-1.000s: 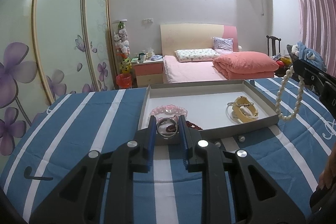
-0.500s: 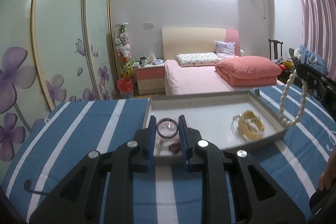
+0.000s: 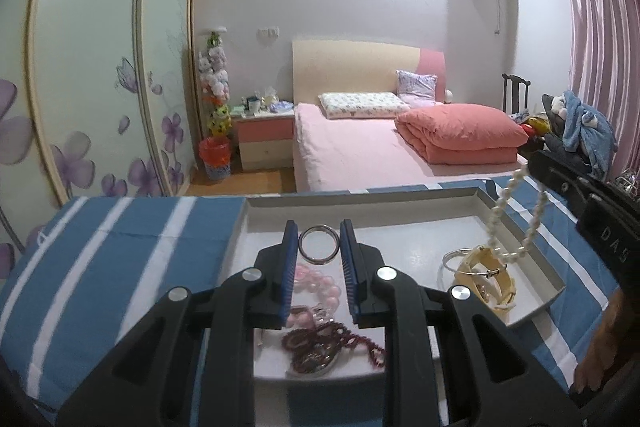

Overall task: Organize jewelry
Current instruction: 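Carry the ring into the tray with the left tool while the right tool carries the pearls there, then open the left tool over the tray while the right tool releases the pearls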

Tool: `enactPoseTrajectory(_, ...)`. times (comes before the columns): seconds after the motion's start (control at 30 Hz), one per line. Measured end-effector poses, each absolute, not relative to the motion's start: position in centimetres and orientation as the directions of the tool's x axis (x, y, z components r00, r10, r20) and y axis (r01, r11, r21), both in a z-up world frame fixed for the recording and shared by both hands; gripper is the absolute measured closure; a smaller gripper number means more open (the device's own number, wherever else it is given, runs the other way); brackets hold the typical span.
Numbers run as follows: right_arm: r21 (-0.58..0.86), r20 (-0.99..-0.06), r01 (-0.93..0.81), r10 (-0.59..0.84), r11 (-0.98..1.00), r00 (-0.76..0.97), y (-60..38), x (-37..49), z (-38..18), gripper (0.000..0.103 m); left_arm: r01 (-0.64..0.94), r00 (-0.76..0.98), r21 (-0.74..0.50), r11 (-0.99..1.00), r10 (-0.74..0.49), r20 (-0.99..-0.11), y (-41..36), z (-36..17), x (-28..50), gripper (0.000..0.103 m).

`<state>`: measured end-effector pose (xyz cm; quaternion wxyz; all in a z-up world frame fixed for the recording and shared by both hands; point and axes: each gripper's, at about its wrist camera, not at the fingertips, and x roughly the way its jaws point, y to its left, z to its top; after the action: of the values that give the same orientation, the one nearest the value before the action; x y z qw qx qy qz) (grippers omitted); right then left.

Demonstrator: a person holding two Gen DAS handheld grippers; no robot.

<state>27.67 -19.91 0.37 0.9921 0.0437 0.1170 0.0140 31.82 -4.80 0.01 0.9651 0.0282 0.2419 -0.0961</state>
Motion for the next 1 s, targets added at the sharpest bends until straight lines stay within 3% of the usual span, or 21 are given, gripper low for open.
enactPoseTrajectory(0.47,0.128,-0.328,-0.047,0.088,0.991,0.941,-19.9,30.1,-1.1,0.092,0.225,0.821,-0.003,0.974,-0.192,-0.537,-6.0,-2.7,34.7,0.081)
enactPoseTrajectory(0.57,0.135,-0.327,-0.051,0.093,0.990,0.940,-20.1,30.1,-1.0,0.083,0.225,0.817,-0.016,0.974,-0.198,-0.542,-5.8,-2.7,35.0,0.080)
enactPoseTrajectory(0.63,0.142,-0.317,-0.043,0.087,0.989,0.945,-20.3,29.9,-0.8,0.069,0.220,0.817,-0.024,0.975,-0.198,-0.542,-5.5,-2.6,35.0,0.075)
enactPoseTrajectory(1.0,0.149,-0.299,-0.037,0.080,0.988,0.951,-20.7,28.3,0.0,0.069,0.229,0.819,-0.026,0.973,-0.207,-0.534,-4.7,-1.8,32.9,0.075)
